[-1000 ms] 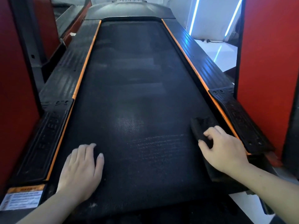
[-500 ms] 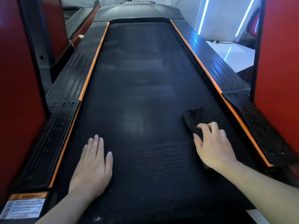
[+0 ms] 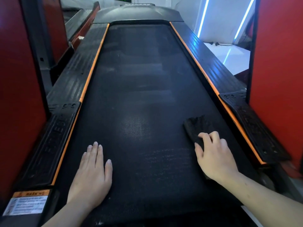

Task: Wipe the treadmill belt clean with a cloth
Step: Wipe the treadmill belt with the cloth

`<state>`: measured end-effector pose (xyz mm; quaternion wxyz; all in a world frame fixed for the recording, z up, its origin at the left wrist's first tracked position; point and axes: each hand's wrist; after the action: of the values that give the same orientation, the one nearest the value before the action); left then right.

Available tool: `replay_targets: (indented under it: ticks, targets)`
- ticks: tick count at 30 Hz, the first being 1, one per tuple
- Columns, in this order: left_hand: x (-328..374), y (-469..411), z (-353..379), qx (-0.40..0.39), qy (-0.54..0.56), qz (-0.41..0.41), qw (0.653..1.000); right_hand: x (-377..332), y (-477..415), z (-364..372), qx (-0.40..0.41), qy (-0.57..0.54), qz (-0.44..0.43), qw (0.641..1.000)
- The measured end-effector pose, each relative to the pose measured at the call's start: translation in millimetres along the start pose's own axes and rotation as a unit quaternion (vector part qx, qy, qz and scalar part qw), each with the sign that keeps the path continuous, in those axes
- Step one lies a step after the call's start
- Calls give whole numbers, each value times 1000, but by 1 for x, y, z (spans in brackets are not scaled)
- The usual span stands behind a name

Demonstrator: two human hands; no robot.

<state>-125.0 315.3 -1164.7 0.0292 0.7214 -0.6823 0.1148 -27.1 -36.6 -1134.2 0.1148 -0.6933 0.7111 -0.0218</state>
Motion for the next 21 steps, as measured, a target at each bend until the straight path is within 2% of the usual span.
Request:
replay_targets:
  ticks: [7,11,14,16,21]
  targets:
    - [2,12,-8,-17,-52,3,999,10,-1,-20,-58,-28,-33,997]
    - [-13,4,-33,1,-120,32,992,25,-12,-28,-27,-19,-68,997]
    - [-58,0,-46,12,-174,-5,985,40,-26,-29,10,3,-31,999]
    - [-84,1,-46,2,-153,-20,988,49,-37,-31,23,41,13,999]
    - [-95,-1,-38,30,-109,-21,993,48,-42,-25,-17,153,57,986]
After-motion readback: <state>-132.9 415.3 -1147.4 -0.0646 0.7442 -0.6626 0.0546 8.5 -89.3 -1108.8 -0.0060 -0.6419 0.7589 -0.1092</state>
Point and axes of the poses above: each hand's wrist, its own y-axis away from the middle knuckle, its own z-axis out of the palm, x = y × z, and after that the axes turned 8 degrees about z, right-handed
